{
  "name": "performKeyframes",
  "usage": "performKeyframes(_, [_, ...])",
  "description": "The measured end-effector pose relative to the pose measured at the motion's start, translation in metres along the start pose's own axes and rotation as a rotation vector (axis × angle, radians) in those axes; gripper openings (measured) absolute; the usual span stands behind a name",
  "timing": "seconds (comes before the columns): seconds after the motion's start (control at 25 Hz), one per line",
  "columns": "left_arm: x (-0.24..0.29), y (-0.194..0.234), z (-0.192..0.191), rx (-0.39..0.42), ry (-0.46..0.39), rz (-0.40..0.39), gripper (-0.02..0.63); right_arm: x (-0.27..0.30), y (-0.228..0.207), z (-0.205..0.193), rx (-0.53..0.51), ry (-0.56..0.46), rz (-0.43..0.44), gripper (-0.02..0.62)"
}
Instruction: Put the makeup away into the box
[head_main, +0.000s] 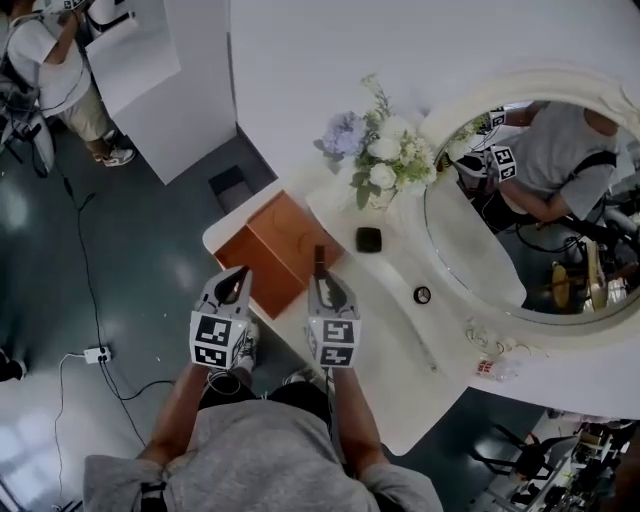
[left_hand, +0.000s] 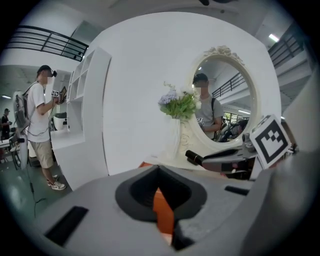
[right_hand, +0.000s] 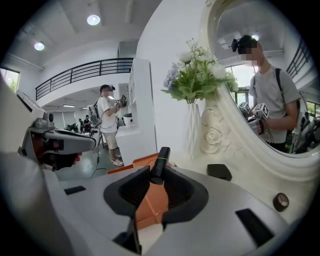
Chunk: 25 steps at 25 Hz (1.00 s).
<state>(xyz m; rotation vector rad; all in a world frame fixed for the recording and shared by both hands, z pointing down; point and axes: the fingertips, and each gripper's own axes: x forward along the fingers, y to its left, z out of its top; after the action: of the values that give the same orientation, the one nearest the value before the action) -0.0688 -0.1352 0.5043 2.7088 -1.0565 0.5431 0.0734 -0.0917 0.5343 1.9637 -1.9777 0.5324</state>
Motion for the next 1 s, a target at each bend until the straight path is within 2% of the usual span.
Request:
performKeyframes(0.28, [-0.014,0.045,-0.019,-0.049,0.017,0.074,0.0,0.033,0.048,0.005,-0.053,0.02,0.094,0.1])
performKeyframes(0.6, [-0.021,0.083,-0.042,-0.101,0.042,0.125,0.0,0.067,0.096,-0.001,-0.106,0.062,0.188,0.1])
performKeyframes(1.0, [-0.014,0.109,-0.081,-0.156,0.1,0.145,0.0,0.114,0.131,-0.044,-0.143,0.174,0.281,0.1])
